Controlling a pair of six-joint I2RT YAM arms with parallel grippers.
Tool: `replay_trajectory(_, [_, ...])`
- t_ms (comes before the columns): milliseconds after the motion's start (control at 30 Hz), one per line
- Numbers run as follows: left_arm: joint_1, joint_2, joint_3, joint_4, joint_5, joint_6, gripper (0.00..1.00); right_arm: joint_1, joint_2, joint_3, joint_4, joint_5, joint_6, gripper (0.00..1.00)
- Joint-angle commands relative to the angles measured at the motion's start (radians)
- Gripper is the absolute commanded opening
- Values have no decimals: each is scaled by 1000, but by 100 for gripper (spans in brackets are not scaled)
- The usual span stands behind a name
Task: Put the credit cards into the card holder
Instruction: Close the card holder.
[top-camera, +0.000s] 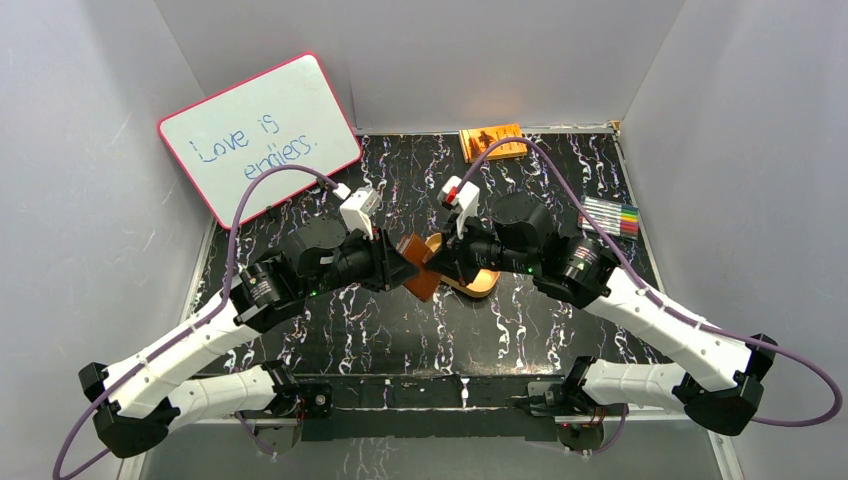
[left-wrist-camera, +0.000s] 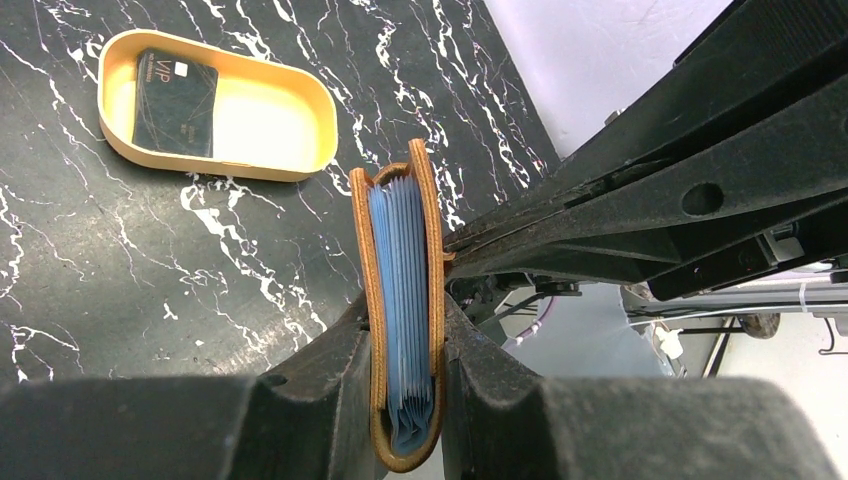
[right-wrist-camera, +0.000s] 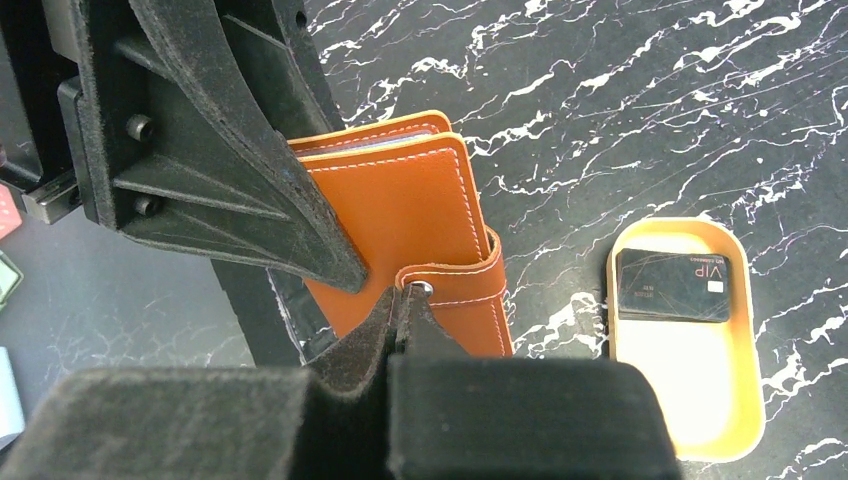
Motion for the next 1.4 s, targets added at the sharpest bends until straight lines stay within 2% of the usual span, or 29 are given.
replay_trajectory(0, [-25, -35, 56, 270, 185, -47, 0, 37, 50, 3, 36, 3, 29, 0])
replay_trajectory(333, [-24, -40, 56, 261, 183, -42, 0, 39, 47, -3, 34, 16, 36, 0])
replay_trajectory(967, [-24, -58, 11, 263, 159, -46, 0, 42, 18, 4, 24, -71, 34, 0])
replay_trajectory(1200, [-24, -61, -3, 264, 147, -48, 0, 42, 4, 8, 7, -116, 42, 11])
replay_trajectory(1367, [-24, -64, -12, 268, 141, -52, 0, 42, -12, 5, 2, -111, 46, 13])
